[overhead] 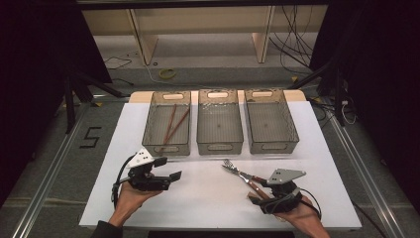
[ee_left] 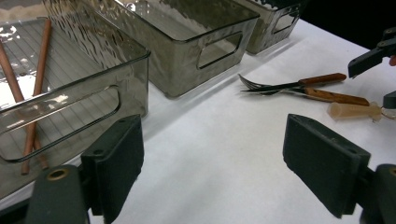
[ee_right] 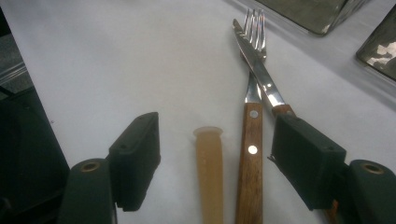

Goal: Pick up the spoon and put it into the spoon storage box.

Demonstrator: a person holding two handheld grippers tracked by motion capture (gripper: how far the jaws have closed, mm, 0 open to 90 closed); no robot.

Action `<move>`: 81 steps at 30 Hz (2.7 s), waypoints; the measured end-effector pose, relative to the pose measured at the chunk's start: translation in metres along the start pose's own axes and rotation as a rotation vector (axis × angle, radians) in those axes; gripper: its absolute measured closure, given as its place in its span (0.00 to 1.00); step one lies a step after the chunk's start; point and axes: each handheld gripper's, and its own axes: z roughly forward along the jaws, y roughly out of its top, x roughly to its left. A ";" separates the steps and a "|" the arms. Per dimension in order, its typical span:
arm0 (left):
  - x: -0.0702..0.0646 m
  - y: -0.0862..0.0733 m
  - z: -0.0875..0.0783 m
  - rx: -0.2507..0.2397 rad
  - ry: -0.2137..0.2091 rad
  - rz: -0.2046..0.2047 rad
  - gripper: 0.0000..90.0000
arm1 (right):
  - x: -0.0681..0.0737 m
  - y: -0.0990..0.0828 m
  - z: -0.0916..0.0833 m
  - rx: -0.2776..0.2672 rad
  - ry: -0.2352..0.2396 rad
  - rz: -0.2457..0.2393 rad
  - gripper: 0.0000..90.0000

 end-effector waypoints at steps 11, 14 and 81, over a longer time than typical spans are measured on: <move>-0.008 -0.007 0.000 -0.003 -0.013 0.020 0.21 | 0.004 0.010 0.005 0.138 0.006 -0.082 0.53; -0.010 -0.009 0.000 -0.001 -0.014 0.030 0.21 | 0.007 0.010 0.009 0.184 -0.004 -0.109 0.57; -0.008 -0.017 -0.007 -0.055 -0.006 0.026 0.22 | -0.021 0.032 -0.007 0.018 0.014 -0.008 0.84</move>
